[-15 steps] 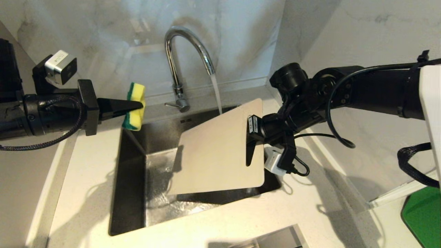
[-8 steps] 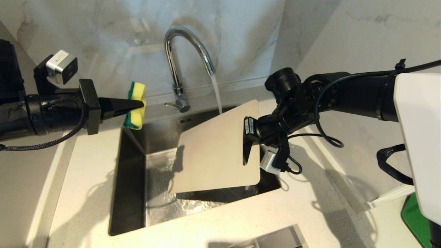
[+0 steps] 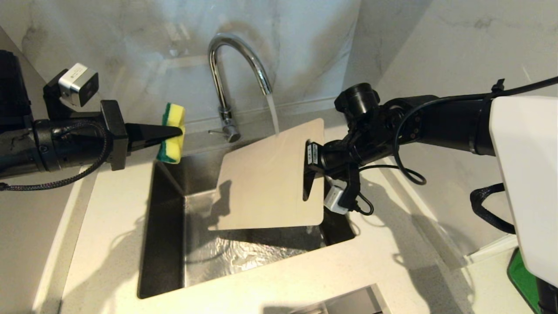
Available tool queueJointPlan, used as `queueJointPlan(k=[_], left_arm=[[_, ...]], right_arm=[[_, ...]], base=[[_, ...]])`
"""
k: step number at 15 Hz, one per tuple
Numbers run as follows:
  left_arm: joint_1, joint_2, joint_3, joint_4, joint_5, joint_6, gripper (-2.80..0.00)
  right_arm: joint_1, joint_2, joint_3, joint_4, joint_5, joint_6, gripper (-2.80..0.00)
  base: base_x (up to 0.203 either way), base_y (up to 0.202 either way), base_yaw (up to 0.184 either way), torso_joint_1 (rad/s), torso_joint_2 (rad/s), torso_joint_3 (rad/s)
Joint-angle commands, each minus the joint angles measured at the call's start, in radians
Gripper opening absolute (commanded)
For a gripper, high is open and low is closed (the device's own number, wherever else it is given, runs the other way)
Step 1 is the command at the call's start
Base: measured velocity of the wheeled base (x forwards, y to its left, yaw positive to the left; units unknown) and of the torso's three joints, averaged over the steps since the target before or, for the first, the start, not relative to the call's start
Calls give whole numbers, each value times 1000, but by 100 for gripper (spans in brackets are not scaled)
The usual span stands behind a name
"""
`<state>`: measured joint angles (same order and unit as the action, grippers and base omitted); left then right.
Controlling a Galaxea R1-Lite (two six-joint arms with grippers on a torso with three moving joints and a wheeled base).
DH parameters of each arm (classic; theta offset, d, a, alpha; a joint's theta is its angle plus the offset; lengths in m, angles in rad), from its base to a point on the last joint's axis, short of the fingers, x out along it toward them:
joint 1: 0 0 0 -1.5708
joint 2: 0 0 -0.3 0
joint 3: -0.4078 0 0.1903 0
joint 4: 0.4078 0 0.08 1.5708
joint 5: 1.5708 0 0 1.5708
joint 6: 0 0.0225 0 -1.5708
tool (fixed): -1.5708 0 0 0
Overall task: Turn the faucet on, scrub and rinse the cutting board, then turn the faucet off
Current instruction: Scrub the cutting board underwater
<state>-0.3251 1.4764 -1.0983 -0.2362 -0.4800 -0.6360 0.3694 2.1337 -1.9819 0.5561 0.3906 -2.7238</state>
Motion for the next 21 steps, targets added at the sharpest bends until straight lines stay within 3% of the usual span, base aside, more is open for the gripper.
queueJointPlan(k=[1, 21], left_arm=[[0, 1, 0, -2, -2, -4, -280], [0, 4, 0, -2, -3, -5, -280]], right_arm=[[0, 12, 0, -14, 2, -14, -280], [8, 17, 2, -40, 6, -8, -280]], base=[[0, 0, 0, 0, 0, 0], [0, 0, 0, 0, 0, 0]])
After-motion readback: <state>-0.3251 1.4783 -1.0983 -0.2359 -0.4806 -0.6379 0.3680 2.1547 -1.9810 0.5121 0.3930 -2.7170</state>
